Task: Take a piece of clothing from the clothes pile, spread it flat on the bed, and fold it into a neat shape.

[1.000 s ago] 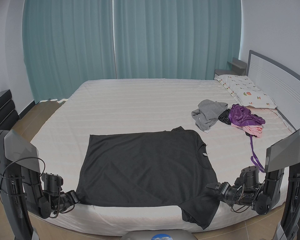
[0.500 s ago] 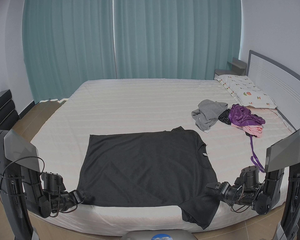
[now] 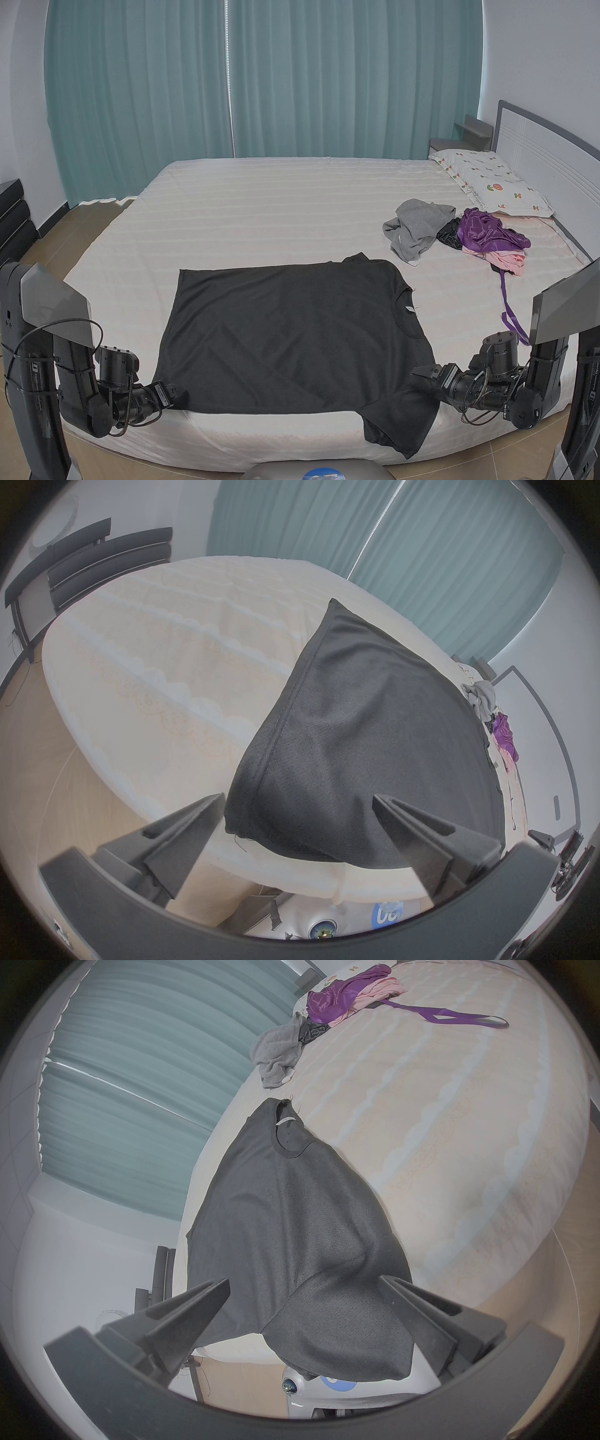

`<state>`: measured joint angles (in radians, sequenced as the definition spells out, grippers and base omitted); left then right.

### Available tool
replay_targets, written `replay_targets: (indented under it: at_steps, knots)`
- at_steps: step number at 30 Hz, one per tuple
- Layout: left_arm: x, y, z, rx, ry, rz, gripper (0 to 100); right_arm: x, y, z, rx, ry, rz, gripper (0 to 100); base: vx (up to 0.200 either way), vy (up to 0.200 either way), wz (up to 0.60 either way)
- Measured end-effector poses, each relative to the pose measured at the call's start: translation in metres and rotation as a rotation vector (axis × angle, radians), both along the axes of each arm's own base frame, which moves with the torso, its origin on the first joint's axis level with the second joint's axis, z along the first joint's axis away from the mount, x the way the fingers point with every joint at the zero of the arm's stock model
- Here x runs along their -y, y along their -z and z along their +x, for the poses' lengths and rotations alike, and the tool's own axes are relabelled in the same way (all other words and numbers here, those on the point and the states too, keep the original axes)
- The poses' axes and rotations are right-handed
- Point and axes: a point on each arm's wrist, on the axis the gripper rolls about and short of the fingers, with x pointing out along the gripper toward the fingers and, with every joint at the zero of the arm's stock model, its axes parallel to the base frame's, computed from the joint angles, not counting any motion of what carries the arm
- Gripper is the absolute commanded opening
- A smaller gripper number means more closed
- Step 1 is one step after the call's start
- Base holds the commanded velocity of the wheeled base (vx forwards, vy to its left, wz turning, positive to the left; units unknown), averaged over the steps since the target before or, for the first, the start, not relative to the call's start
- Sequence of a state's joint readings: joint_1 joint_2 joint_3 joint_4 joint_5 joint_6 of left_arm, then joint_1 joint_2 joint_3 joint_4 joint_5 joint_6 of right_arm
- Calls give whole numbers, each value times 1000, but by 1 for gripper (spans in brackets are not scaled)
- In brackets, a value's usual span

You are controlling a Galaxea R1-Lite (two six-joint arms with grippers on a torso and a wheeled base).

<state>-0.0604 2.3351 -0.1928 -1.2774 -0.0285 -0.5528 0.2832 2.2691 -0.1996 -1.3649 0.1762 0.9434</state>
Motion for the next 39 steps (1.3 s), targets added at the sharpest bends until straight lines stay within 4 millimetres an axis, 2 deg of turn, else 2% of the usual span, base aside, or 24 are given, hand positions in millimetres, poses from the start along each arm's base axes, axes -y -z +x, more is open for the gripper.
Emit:
replay_targets:
  at_steps: [7,20,27,32,33,39]
  knots:
    - [-1,1,-1,-4,-40,-24,0,0,0,0,-1,0,-1,100,0,0,0]
    - [-6,-10,-12,55,-75,-44,0,0,3,0,8,-17,-60,100,0,0,0]
    - [-6,-7,-11,57,-75,-53,0,1,16,9,25,11,-167,100,0,0,0]
    - [-6,-5,-10,52,-75,-55,0,1,22,16,29,23,-174,100,0,0,0]
    - [-6,-5,-10,50,-75,-55,0,2,23,18,31,27,-174,0,0,0,0]
    - [-6,-3,-10,45,-76,-55,0,2,26,26,33,36,-177,0,0,0,0]
